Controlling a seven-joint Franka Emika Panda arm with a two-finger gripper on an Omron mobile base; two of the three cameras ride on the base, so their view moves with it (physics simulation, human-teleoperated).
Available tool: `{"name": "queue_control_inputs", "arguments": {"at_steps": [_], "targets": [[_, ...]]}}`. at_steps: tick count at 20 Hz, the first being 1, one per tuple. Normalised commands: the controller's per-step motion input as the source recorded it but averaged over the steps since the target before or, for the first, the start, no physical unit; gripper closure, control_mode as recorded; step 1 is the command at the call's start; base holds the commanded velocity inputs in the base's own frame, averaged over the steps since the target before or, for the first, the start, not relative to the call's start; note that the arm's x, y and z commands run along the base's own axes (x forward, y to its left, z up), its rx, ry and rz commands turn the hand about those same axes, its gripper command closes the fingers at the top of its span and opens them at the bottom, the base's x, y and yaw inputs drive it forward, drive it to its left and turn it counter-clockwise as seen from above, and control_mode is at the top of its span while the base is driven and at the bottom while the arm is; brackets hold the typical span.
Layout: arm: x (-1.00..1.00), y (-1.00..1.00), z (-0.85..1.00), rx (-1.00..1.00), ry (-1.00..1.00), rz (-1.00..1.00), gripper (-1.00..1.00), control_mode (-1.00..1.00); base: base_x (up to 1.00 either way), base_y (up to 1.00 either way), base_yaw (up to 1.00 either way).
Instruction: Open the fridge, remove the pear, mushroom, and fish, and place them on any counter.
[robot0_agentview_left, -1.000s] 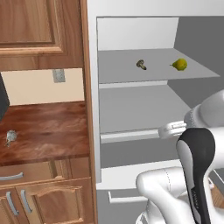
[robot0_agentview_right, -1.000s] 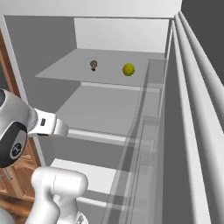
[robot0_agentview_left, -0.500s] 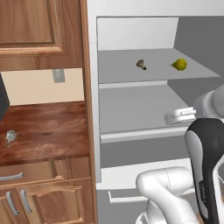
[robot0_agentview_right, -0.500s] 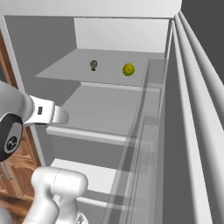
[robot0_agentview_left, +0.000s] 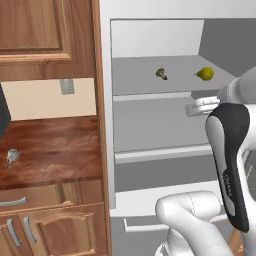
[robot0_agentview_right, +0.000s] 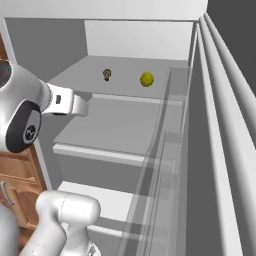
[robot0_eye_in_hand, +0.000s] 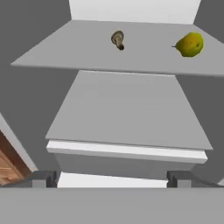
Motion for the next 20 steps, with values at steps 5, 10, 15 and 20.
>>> {"name": "queue_control_inputs", "arguments": {"at_steps": [5, 10, 15, 20], "targets": [[0.45, 0.00, 0.15, 0.00, -0.10, 0.00, -1.00, -1.00, 0.00, 0.00, 0.00], [0.27, 0.00, 0.23, 0.00, -0.03, -0.01, -1.00, -1.00, 0.00, 0.00, 0.00], [0.41, 0.00, 0.15, 0.00, 0.00, -0.02, -1.00, -1.00, 0.00, 0.00, 0.00], [0.71, 0.00, 0.00, 0.00, 0.00, -0.01, -1.00, -1.00, 0.00, 0.00, 0.00]]}}
